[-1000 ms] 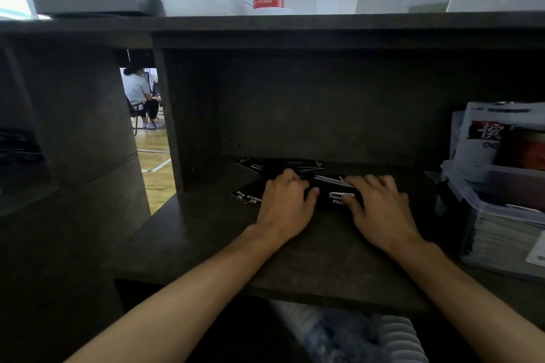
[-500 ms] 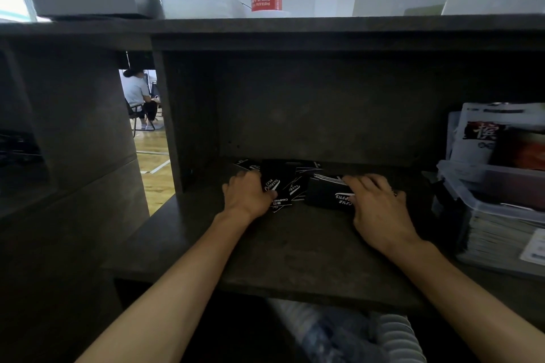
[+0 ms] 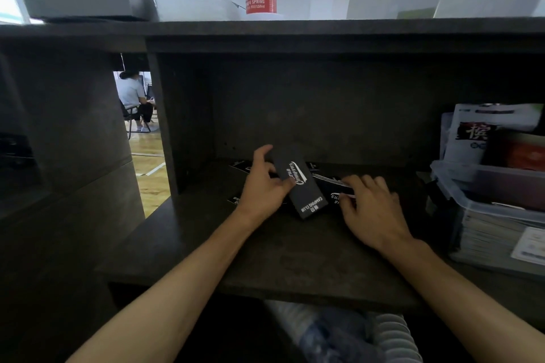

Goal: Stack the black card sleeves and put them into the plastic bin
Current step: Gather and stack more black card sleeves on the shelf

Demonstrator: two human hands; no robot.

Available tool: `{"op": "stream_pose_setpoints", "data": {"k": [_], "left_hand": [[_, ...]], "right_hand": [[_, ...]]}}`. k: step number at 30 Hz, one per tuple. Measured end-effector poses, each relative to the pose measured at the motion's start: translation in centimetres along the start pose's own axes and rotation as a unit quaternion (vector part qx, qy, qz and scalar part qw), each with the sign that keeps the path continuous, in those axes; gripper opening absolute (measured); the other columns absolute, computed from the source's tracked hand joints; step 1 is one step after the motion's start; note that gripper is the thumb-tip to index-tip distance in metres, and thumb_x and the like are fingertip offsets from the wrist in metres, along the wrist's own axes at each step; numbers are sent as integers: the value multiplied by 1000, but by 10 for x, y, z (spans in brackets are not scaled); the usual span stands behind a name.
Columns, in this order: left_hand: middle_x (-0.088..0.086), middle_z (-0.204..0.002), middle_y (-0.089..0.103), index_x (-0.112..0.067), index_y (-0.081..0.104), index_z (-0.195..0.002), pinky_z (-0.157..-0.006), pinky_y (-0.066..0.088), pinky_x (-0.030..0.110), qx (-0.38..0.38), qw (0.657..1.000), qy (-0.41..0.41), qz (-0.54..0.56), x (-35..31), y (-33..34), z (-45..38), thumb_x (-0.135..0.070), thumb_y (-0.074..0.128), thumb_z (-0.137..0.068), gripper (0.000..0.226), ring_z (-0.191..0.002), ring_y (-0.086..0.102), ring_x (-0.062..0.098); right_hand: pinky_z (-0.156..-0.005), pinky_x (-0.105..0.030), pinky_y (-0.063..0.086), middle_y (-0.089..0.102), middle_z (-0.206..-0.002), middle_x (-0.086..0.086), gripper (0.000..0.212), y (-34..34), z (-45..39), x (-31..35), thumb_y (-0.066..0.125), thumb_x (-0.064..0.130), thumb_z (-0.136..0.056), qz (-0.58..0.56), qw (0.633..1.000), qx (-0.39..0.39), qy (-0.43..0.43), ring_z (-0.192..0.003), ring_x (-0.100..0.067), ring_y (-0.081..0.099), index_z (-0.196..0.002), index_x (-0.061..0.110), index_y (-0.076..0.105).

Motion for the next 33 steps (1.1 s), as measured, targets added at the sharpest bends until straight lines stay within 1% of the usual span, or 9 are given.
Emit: {"op": "stream_pose_setpoints", "data": {"k": [3, 5, 9, 14, 17, 19, 21, 26, 33], "left_hand": [[-9, -85, 62, -24, 34, -119, -62, 49, 9, -60, 987, 33, -146, -8, -2, 7, -20, 81, -78, 63, -70, 65, -1], [-7, -94, 60, -25, 38, -112, -70, 50, 18, -76, 966, 37, -243, -12, 0, 12, -37, 79, -79, 55, -80, 61, 4], [5, -109, 54, -16, 63, -99, -80, 51, 36, -2, 897, 101, -430, -15, 24, 18, -46, 57, -94, 32, -92, 61, 23], [4, -109, 58, -18, 73, -101, -93, 45, 41, 61, 875, 141, -460, -14, 30, 22, -42, 44, -101, 38, -94, 59, 18], [4, -106, 59, -21, 68, -99, -92, 47, 42, -9, 888, 96, -449, -15, -3, 12, -38, 46, -101, 28, -94, 60, 18], [6, -111, 62, -21, 64, -111, -95, 45, 43, -47, 863, 17, -502, -4, -31, 3, -43, 50, -98, 29, -106, 59, 24], [9, -120, 61, -20, 60, -118, -98, 39, 44, -18, 834, -80, -545, 16, -46, -1, -53, 54, -93, 42, -116, 53, 30], [8, -127, 59, -20, 62, -120, -101, 37, 43, -28, 867, -121, -482, 29, -54, -9, -55, 68, -82, 52, -121, 51, 31], [1, -107, 71, -24, 67, -99, -94, 48, 40, -125, 935, -45, -329, 7, -68, -6, -20, 59, -93, 11, -104, 64, 21]], "right_hand": [[-96, -48, 43, 53, -128, -2, 47, 1, -1, -1, 32, 49, -96, -8, 1000, 7, 10, -117, -19, 43, -136, 28, 46], [-96, -47, 43, 53, -128, -1, 50, 3, -1, 1, 31, 56, -96, 9, 1000, 9, 8, -118, -19, 43, -135, 30, 46], [-95, -48, 42, 50, -129, 0, 47, 2, 1, 3, 41, 55, -96, 51, 999, -6, -8, -119, -20, 41, -137, 33, 44], [-99, -53, 39, 41, -141, 4, 53, 6, 3, 2, 43, 49, -96, 81, 997, 12, -18, -128, -21, 33, -146, 33, 34], [-101, -54, 38, 41, -144, 5, 53, 7, 3, 3, 41, 48, -97, 80, 996, 14, -22, -132, -20, 31, -147, 29, 34], [-102, -54, 37, 43, -143, 5, 53, 7, 2, 3, 38, 51, -98, 74, 997, 11, -19, -133, -20, 32, -146, 29, 36], [-101, -54, 38, 47, -140, 5, 51, 6, 1, 4, 35, 54, -99, 71, 997, 5, -17, -131, -20, 34, -144, 29, 39], [-97, -50, 41, 51, -132, 4, 48, 5, 2, 4, 39, 52, -98, 65, 998, -4, -14, -124, -21, 41, -140, 29, 43], [-97, -50, 41, 51, -132, 4, 47, 3, 2, 4, 39, 51, -98, 54, 998, -4, -16, -122, -20, 41, -140, 30, 43]]}}
Point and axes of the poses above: each hand's wrist, its own z-axis away from the middle knuckle, its own y-axis out of the palm, x = y × z, the point moved 9 cm from there along -z, towards the middle knuckle
